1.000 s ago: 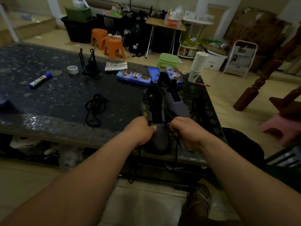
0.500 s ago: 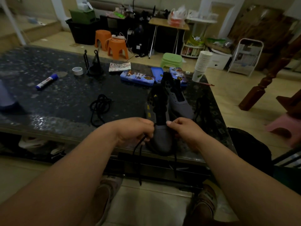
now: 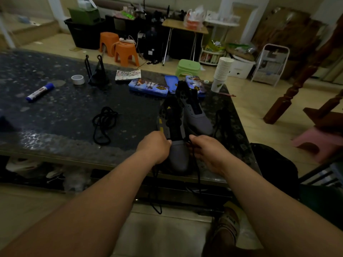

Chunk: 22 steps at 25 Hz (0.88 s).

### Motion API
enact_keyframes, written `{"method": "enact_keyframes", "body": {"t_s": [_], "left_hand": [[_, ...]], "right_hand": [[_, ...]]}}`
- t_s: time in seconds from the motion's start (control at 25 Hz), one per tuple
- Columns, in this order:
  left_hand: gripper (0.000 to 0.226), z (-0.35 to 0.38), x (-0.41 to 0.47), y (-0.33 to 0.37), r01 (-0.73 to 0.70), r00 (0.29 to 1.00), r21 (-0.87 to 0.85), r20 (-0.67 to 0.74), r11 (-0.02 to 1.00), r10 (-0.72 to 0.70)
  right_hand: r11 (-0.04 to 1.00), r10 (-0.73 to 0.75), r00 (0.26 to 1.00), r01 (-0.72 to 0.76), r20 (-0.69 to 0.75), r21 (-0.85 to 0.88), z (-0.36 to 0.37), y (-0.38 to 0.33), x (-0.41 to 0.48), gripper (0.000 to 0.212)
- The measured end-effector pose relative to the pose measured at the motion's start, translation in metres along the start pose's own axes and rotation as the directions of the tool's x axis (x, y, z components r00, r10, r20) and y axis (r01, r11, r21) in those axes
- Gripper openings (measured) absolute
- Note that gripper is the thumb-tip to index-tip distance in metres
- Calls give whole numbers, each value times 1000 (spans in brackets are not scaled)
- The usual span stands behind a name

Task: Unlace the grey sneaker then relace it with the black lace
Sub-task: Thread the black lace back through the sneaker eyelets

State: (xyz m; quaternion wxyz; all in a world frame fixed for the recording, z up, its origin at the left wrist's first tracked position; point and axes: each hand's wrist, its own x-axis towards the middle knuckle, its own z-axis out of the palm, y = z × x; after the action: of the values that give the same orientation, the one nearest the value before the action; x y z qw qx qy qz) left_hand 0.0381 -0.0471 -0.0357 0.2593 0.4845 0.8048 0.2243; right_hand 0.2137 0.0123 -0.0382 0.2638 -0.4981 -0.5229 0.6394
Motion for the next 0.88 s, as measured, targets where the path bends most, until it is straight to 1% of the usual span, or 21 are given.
{"method": "enact_keyframes", "body": {"t_s": [0.04, 0.12, 0.2, 0.24, 0.28, 0.36, 0.4, 0.44, 0.52, 0.56, 0.6, 0.64, 0.68, 0.72, 0.76, 0.8, 0.88], "left_hand": [[24, -1, -2, 1, -10, 1000, 8, -3, 1000, 10], [26, -2, -4, 2, -19, 1000, 8, 2, 1000, 19], [28, -3, -3, 1, -18, 1000, -17, -3, 1000, 18], [29, -2, 0, 0, -19, 1000, -44, -6, 999, 19], [29, -2, 3, -2, -21, 1000, -79, -4, 997, 21], [26, -1, 6, -4, 5, 1000, -136, 17, 991, -3], [24, -1, 6, -4, 23, 999, -149, 33, 989, -18], [23, -3, 5, -2, 40, 998, -156, 56, 987, -31], [19, -14, 1, 0, 60, 989, -212, 142, 975, -30], [18, -23, -1, -2, 80, 974, -289, 224, 954, -14], [19, -33, -4, -5, 127, 942, -398, 336, 909, 16], [21, -41, -8, -10, 198, 893, -504, 446, 841, 57], [24, -48, -14, -14, 254, 853, -569, 513, 782, 96], [25, -49, -16, -18, 263, 842, -585, 527, 767, 113], [22, -46, -15, -19, 244, 856, -561, 508, 791, 96], [22, -39, -13, -18, 206, 880, -485, 471, 850, 56], [36, -19, -6, -11, 108, 939, -301, 344, 947, 3]], "right_hand": [[994, -20, 999, 16, -37, -111, 3, -4, 3, 31], [952, -68, 995, 42, -78, -304, 7, -9, 12, 33], [916, -71, 994, 32, -83, -401, 9, -15, 18, 29], [912, -42, 997, 10, -69, -410, 7, -18, 20, 27], [936, -6, 999, -6, -35, -353, 3, -20, 20, 22], [995, 79, 991, -72, 112, -68, -8, -20, 10, 16], [993, 102, 981, -111, 165, 47, -14, -17, 3, 17], [985, 110, 978, -131, 178, 112, -18, -14, -3, 19], [976, 126, 985, -144, 120, 163, -22, -7, -5, 22], [977, 132, 987, -144, 88, 155, -20, -7, -3, 22], [980, 141, 988, -148, 58, 135, -17, -9, 0, 19], [981, 155, 987, -158, 37, 116, -14, -12, 1, 16], [980, 165, 986, -167, 29, 109, -12, -14, 3, 14], [979, 173, 985, -174, 19, 106, -11, -16, 4, 14], [982, 172, 985, -172, 9, 83, -8, -18, 4, 17], [988, 156, 988, -157, 2, 18, -4, -20, 4, 22], [976, 75, 997, -74, -3, -203, 6, -21, 6, 28]]}}
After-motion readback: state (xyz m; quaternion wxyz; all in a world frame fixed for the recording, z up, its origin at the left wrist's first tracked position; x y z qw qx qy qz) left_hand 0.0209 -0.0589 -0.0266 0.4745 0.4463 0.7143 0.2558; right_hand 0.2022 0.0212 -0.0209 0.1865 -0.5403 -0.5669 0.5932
